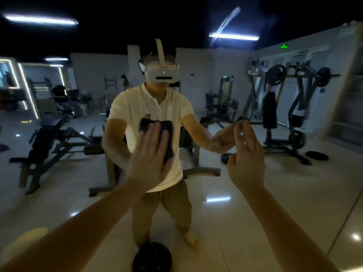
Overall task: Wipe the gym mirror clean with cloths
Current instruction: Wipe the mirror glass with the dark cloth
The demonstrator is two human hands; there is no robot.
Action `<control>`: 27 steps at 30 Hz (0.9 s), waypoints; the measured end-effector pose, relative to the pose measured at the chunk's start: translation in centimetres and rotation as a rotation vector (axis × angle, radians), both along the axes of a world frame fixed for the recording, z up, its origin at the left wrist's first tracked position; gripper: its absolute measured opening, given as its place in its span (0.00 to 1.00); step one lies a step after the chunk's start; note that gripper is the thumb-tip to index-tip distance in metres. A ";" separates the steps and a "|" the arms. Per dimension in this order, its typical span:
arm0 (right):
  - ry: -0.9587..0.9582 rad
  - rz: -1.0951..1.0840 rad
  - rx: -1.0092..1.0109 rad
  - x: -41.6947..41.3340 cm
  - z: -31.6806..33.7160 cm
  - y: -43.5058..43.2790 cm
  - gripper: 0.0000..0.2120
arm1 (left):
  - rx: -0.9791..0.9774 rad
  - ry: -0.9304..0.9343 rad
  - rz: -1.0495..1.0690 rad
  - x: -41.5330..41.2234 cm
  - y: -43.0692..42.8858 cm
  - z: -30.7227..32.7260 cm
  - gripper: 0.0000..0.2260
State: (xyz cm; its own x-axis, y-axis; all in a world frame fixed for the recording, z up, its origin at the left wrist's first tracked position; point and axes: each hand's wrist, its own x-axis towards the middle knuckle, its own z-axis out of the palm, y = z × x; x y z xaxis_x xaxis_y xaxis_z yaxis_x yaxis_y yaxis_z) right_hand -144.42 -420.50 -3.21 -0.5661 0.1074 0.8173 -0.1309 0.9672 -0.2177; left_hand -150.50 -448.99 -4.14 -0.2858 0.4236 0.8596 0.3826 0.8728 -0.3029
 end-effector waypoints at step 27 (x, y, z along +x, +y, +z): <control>0.281 0.069 0.036 -4.5 7.0 4.0 0.29 | 0.499 0.119 0.251 -0.2 3.8 8.5 0.36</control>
